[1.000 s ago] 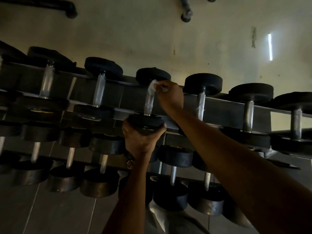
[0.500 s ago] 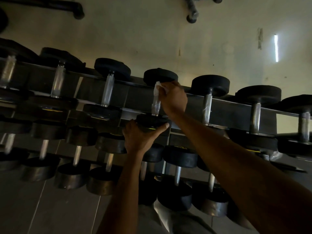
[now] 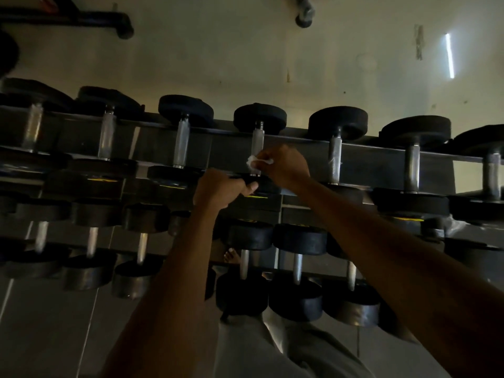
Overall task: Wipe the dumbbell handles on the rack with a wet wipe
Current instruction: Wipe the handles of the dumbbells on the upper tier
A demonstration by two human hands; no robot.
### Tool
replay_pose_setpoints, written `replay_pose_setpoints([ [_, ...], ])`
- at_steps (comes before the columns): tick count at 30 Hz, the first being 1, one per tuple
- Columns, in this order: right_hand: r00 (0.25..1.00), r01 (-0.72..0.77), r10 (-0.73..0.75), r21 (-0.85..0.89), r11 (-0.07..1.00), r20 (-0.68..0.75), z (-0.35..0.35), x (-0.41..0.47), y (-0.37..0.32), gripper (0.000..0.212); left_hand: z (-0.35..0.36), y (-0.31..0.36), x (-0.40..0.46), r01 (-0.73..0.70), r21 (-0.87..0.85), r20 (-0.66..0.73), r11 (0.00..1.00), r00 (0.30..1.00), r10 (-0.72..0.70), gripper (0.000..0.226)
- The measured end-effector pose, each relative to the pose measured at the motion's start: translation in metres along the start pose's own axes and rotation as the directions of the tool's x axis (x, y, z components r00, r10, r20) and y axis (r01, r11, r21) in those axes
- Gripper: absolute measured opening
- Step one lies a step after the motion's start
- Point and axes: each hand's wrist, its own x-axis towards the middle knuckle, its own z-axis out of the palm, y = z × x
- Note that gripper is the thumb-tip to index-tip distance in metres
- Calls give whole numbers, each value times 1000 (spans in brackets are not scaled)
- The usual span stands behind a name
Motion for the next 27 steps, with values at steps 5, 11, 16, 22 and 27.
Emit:
replay_pose_setpoints([
  [5, 981, -70, 77, -47, 996, 175, 2, 5, -6, 15, -7, 6, 2, 80, -25, 50, 996, 996, -78, 49],
  [11, 965, -249, 237, 109, 962, 110, 3, -2, 4, 20, -5, 5, 5, 73, -12, 46, 997, 996, -72, 48],
  [16, 941, -338, 329, 185, 923, 81, 5, -7, 11, 14, -2, 3, 4, 63, -9, 35, 998, 997, -62, 50],
  [22, 917, -359, 323, 126, 925, 235, 1, -5, 10, 17, -3, 2, 3, 59, -27, 31, 998, 998, -58, 51],
  [27, 824, -493, 382, 198, 847, 418, -11, -4, 6, 22, -3, 2, 3, 36, -2, 25, 999, 999, -36, 46],
])
